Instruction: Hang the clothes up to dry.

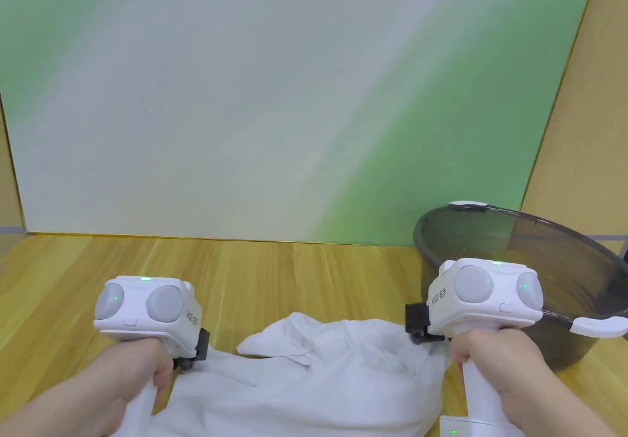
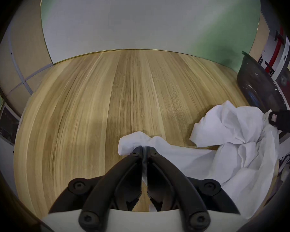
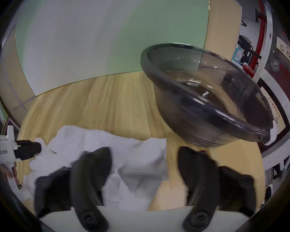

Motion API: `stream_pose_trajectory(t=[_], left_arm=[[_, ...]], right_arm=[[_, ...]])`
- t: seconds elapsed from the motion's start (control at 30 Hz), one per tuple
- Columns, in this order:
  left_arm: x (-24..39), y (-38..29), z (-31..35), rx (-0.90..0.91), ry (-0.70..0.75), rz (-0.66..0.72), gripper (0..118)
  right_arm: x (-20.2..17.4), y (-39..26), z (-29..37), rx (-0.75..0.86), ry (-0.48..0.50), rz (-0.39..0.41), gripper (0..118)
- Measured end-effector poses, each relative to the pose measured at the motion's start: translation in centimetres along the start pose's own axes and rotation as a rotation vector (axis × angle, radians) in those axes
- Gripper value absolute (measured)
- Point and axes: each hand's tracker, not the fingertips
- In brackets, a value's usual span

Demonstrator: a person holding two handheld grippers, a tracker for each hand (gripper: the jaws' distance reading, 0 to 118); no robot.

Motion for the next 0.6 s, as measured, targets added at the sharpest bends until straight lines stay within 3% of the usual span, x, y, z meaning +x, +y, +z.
stream_pose_trajectory(t=[0.03,0.17,0.3,0.4,0.5,0.6], left_arm=[[0.0,0.0,0.1,-0.001,0.001,-0.001,2],[0.1,-0.1,0.2,0.002,0.009,-0.006,2],[0.0,0.0,0.4,0.025,0.006,-0.018,2],[0.4,0.6,1.9,0.103,0.008,-0.012,2],[0.6,2.4,4.5,0.176,-0.013,0.007,2],[0.9,4.2,8.0,0.252,-0.034,-0.007,2]], right_arm=[[0.3,-0.1,-0.7,-0.031,0.007,-0.015,8],[1.0,-0.8,-1.6,-0.059,0.017,0.007,6],[1.4,-1.2,-0.7,-0.030,0.054,-0.032,5],[0.3,-1.0,1.1,0.019,0.044,0.031,5],[-0.1,0.3,2.6,0.100,0.067,0.014,4],[-1.3,1.8,4.9,0.132,0.085,0.068,4]])
